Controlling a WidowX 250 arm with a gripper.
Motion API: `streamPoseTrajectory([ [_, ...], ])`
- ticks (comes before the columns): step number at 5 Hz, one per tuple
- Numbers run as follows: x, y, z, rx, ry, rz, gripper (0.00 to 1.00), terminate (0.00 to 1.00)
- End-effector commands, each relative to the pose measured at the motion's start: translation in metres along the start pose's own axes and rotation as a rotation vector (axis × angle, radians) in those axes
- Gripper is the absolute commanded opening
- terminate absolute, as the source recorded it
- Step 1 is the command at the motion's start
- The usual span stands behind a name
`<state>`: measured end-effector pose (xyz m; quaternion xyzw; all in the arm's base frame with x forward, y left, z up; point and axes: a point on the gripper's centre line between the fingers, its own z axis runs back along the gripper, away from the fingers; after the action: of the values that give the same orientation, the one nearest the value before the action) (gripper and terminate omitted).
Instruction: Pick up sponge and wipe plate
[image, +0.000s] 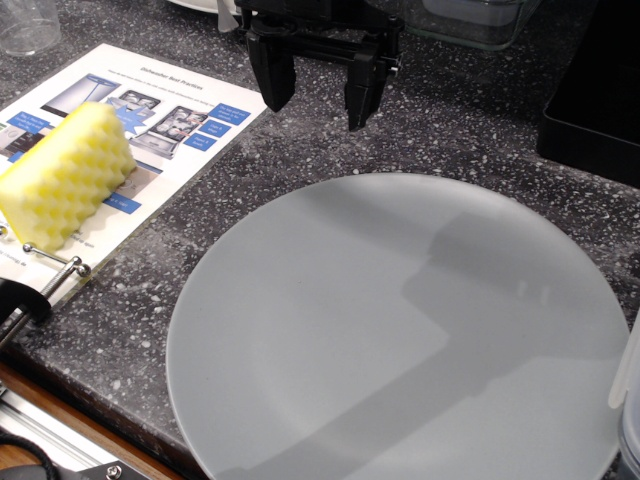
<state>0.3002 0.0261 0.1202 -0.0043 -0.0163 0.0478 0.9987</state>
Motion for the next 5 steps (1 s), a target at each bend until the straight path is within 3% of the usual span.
streamPoseTrajectory([
  [1, 0.000, 0.000, 0.000, 0.000, 0.000, 0.000, 1.00, 0.00],
  [2, -0.001, 0.044, 0.013, 0.033, 0.023, -0.010, 1.00, 0.00],
  [3, -0.009, 0.073, 0.019, 0.064, -0.010, -0.005, 1.00, 0.00],
  [5, -0.024, 0.133, 0.024, 0.070, -0.027, 0.001, 1.00, 0.00],
])
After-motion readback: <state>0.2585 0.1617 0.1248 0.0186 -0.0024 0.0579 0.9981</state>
